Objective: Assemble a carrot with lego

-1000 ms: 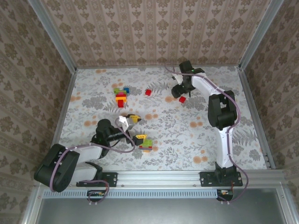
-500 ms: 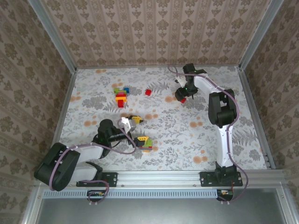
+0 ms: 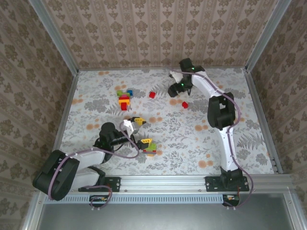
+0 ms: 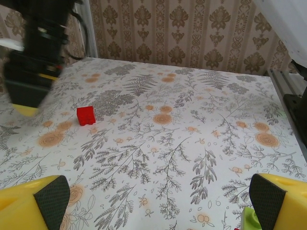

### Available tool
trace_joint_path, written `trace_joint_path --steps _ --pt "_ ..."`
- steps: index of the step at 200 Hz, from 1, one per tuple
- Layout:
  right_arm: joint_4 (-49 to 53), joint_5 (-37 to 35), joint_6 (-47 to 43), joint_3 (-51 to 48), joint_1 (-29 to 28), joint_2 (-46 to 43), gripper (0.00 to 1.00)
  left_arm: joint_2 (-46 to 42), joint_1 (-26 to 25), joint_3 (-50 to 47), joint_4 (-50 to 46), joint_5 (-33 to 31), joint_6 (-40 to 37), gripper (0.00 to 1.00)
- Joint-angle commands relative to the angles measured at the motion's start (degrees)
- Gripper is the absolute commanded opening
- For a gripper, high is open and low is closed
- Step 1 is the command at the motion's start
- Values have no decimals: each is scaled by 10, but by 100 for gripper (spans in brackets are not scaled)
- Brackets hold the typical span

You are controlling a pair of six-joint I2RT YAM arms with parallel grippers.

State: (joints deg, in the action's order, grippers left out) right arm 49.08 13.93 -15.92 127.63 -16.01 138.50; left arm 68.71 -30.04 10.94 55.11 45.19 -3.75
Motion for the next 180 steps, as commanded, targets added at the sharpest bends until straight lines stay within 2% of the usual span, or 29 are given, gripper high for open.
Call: trace_joint_path --steps 1,18,31,96,150,180 --pt "59 32 -5 126 -32 65 83 -13 6 15 -21 3 -6 100" --pt "80 32 -12 218 -49 117 84 -18 8 19 -32 4 -6 100" --pt "78 34 -17 253 -61 140 85 -20 8 23 -38 5 -5 100" --pt "2 78 3 263 -75 191 86 -9 8 38 -59 9 -6 100" --pt "-14 85 6 283 -75 211 85 2 9 47 -66 10 -6 100" --pt "-2 83 5 290 -77 214 81 4 9 48 -67 10 -5 100"
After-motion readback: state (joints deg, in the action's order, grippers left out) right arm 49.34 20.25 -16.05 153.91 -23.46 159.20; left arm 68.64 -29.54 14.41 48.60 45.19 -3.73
